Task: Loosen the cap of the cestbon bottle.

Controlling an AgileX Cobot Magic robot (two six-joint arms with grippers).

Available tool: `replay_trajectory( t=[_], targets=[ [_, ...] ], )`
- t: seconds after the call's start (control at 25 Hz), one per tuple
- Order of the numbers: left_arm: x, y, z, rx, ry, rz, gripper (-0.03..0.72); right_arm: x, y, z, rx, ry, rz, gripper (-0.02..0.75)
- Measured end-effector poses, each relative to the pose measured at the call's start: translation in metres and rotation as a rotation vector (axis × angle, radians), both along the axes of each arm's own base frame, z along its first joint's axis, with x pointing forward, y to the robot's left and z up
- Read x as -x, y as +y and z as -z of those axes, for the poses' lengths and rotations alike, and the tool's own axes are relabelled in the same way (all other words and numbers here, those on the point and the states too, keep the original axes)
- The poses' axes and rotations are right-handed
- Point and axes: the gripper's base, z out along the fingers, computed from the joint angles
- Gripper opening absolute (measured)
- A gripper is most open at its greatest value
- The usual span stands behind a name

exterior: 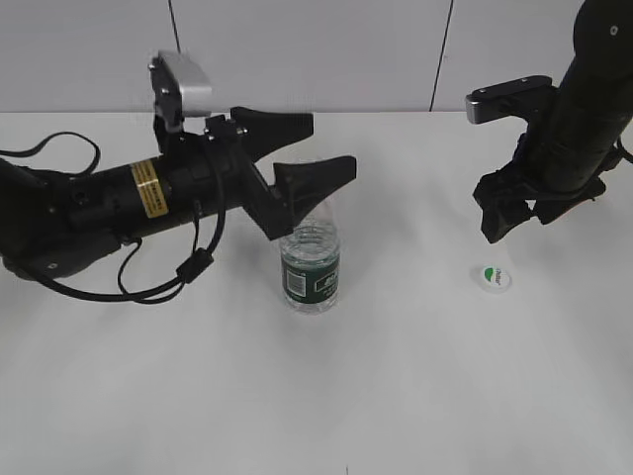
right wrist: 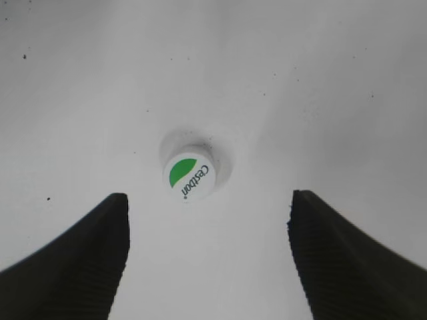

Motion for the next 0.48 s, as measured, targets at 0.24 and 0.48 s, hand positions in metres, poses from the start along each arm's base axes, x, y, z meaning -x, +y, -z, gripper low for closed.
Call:
replay_trajectory(
  t=[0.24, 0.48],
  targets=[
    [0.004, 0.005, -0.041, -0.012, -0.01, -0.046, 0.564, 0.001, 0.0, 0.0, 0.002, 0.007, 0.0, 0.565],
    [0.007, 0.022, -0.086, -0.093, 0.033, -0.236, 0.564, 0.005, -0.001, -0.02, -0.01, -0.036, 0.001, 0.565]
  ],
)
